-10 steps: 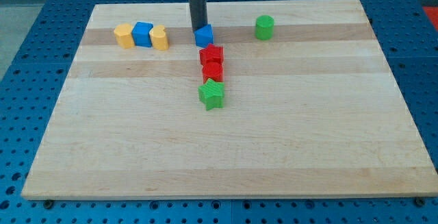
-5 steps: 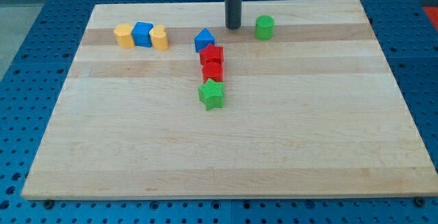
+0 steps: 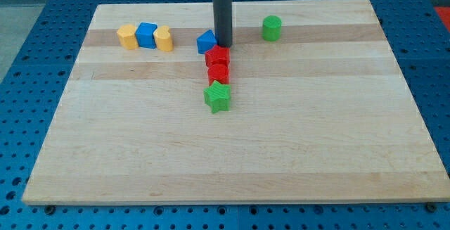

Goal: Push the blue triangle towards yellow heart

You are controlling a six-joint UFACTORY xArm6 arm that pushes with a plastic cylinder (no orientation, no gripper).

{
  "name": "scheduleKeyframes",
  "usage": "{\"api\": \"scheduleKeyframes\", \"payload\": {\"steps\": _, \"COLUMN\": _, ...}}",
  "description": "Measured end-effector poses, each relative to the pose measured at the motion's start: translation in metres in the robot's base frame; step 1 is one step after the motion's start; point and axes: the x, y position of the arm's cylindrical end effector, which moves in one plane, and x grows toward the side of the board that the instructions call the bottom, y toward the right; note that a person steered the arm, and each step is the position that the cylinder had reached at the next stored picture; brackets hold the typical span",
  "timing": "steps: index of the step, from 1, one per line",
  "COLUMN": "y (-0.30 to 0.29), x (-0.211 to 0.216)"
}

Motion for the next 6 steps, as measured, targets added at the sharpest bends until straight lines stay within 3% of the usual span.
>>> {"api": "scheduleKeyframes", "payload": {"steps": 6, "y": -0.101, "x": 0.004}}
